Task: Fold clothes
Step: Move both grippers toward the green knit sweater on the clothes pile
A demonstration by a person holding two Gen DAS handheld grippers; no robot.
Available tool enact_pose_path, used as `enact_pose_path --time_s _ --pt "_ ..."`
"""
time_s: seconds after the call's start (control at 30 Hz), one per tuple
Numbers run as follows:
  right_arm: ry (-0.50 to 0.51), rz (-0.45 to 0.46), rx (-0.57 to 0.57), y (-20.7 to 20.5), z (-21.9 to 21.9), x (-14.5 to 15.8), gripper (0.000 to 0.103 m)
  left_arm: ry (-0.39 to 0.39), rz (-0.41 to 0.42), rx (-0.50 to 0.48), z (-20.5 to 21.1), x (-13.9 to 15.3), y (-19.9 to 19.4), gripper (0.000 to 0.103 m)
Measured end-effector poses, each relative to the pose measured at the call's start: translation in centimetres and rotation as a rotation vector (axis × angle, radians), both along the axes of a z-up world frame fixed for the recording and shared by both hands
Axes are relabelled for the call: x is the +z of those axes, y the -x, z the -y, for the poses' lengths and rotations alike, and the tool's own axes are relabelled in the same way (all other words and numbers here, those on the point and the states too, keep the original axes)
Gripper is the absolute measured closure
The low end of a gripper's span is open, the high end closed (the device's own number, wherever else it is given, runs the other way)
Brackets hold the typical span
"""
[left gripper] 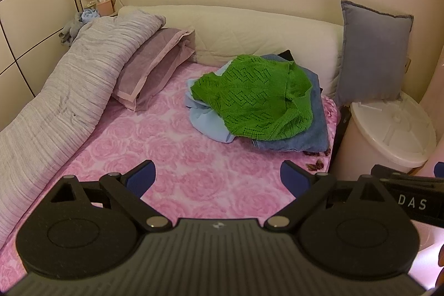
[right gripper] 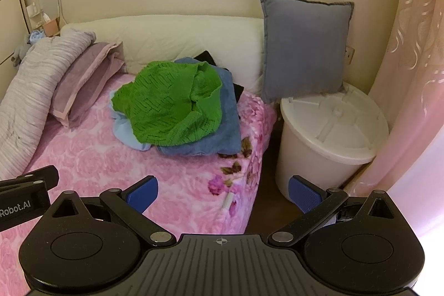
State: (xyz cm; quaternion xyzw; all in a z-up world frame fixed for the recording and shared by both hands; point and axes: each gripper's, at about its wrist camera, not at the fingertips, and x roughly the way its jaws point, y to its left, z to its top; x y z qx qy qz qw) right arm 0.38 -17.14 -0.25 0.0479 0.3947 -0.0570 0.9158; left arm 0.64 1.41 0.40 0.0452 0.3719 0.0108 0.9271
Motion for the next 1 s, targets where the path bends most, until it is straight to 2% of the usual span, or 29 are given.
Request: enact_pose_path --time_s 0.63,1.0 --pt "0.025 0.025 -0.003 -0.3 -2.3 0.8 0.0 0.012 0.001 -0.018 -1.9 0.4 -0.2 0.008" --pt "0.035 0.028 0.008 -1.4 -2.7 0.6 0.0 0.015 -0.009 -0.013 -2.0 0.1 -1.7 0.008"
